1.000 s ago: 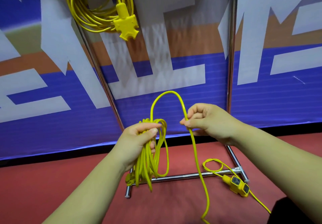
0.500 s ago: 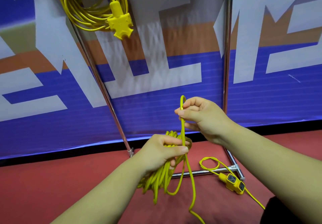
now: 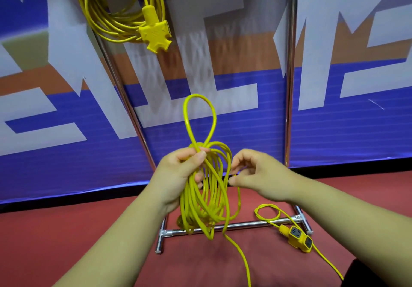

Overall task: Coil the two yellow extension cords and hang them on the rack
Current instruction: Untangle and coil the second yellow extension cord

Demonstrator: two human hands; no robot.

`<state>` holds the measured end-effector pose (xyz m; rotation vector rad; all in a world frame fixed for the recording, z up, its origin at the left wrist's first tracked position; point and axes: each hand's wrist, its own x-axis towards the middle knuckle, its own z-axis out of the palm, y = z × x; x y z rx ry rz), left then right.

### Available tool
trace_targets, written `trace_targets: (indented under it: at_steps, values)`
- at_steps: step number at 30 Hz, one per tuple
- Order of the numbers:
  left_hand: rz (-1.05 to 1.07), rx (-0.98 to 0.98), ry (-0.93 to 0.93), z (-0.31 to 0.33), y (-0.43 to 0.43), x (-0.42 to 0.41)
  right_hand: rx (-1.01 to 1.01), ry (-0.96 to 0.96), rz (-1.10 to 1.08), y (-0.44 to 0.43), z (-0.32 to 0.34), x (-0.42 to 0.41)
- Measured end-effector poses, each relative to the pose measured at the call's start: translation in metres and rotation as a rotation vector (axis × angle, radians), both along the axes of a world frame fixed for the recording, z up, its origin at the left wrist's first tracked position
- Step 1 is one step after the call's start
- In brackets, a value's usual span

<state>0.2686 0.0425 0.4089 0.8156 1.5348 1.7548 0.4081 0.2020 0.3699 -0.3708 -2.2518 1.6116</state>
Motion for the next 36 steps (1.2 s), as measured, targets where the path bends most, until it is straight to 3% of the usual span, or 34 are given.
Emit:
trace_targets:
  at_steps: [5,12,24,29,33,36]
  values:
    - [0.051,0.140,-0.040,0.017,-0.009,0.000,0.016,0.019,0.094,-0.017,-0.006,-0.009]
    - [0.123,0.162,-0.076,0.017,-0.019,-0.007,-0.105,0.017,0.109,-0.037,-0.007,-0.023]
    - [0.215,0.143,-0.108,0.012,-0.034,-0.025,-0.389,0.110,-0.073,-0.060,0.002,-0.044]
    - [0.211,0.086,-0.122,0.008,-0.036,-0.030,-0.463,0.182,-0.289,-0.056,0.010,-0.049]
    - [0.182,0.053,-0.142,0.006,-0.037,-0.028,-0.143,0.194,-0.662,-0.006,0.005,-0.051]
    - [0.176,0.081,-0.169,0.009,-0.038,-0.027,0.193,-0.169,-0.735,0.039,-0.025,-0.040]
